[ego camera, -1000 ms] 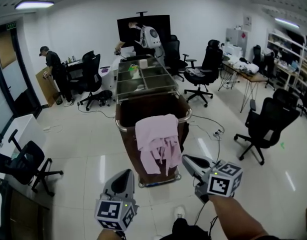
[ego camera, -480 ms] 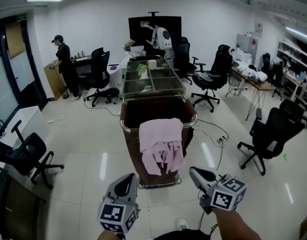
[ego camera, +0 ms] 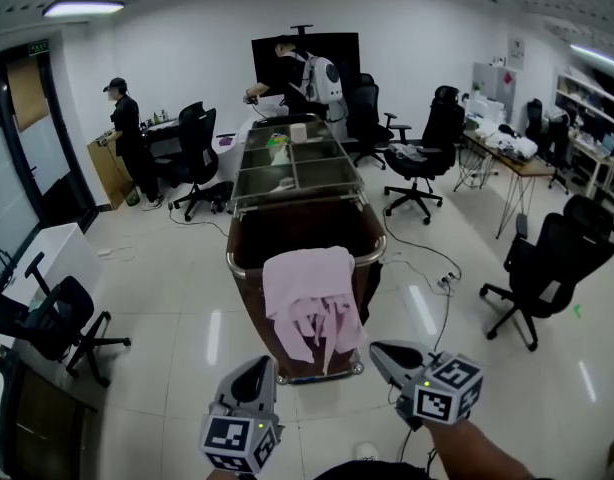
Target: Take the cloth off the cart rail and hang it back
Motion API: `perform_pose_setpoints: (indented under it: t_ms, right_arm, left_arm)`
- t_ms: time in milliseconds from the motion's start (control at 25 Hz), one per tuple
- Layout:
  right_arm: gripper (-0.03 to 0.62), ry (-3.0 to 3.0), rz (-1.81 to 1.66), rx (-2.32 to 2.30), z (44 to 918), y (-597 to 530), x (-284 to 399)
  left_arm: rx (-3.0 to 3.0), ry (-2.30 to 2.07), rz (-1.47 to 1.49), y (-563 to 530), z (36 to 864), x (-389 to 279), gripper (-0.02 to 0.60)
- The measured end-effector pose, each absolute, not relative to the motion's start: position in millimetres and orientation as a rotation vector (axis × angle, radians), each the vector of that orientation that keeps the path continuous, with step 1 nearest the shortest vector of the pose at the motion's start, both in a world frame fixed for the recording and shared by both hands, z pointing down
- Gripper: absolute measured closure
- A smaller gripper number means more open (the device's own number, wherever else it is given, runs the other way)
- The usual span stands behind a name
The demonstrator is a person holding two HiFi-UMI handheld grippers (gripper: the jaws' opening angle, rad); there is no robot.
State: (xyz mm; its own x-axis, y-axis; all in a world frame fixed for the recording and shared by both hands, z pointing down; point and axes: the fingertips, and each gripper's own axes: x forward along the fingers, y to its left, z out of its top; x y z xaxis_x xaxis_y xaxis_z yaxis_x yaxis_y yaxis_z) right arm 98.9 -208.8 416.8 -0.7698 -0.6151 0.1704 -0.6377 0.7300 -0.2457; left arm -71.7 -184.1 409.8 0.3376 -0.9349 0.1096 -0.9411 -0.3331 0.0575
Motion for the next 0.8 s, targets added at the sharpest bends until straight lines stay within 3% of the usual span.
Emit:
perform_pose_setpoints:
  t_ms: [800]
  right_arm:
    - [0.594, -2.863, 0.375, 0.951, 419.0, -216.9, 88.3]
  left_arm:
    - [2.425, -1.791, 0.119, -193.8, 418.4, -73.6, 0.581]
